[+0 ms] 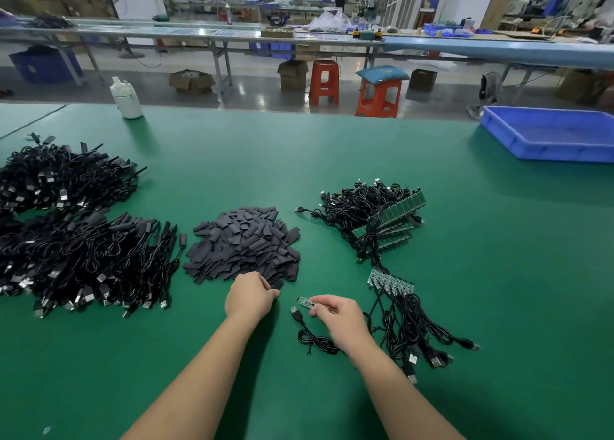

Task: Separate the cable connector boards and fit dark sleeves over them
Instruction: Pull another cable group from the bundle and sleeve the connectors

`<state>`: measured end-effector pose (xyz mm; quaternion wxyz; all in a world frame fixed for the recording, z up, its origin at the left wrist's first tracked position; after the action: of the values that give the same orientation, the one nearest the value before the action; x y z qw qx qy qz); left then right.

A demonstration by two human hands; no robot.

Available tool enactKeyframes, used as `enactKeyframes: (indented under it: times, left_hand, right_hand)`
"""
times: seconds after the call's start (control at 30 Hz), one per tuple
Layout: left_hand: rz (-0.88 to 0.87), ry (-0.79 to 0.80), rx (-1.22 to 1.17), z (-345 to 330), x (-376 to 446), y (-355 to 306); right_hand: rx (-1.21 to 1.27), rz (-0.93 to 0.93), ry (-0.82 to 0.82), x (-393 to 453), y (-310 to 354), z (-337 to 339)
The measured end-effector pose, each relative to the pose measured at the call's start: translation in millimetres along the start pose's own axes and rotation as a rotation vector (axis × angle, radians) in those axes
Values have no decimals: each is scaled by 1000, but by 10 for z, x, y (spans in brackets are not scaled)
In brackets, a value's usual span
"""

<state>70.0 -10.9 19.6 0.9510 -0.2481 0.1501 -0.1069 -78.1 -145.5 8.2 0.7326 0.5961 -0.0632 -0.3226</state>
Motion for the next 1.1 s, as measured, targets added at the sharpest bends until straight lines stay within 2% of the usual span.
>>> enactKeyframes:
  times: [0.2,0.37,0.5,0.63,0.8,1.1]
  left_hand:
    - [-287,142,-148,44,-173,66]
    - [-483,68,202,-27,-209,189]
    - [-583,65,334,-60,-214,246]
    - [-682,-5,287,-1,-250,253]
    - [-740,12,-15,67,-334,187]
    - [-772,8,-50,68,-381,166]
  right_hand:
    - [69,-61,34,12,-4,16]
    - [72,-90,56,16,-10,21]
    - [75,-92,70,9,-2,21]
    - [78,-87,90,-9,13,43]
    - [85,-83,103,-15,21,62]
    - [127,-58,142,-22,17,84]
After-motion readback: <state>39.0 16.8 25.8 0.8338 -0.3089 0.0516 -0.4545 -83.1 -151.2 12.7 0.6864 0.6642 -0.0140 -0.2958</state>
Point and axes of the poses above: each hand's wrist, its own x-axis towards the middle knuckle, its own z-axis out of the back of the hand, y = z × x, the point moved 2 cm from there along x, towards the middle knuckle, and after that the axes turned 1 degree about -z, right-handed, at the moved point
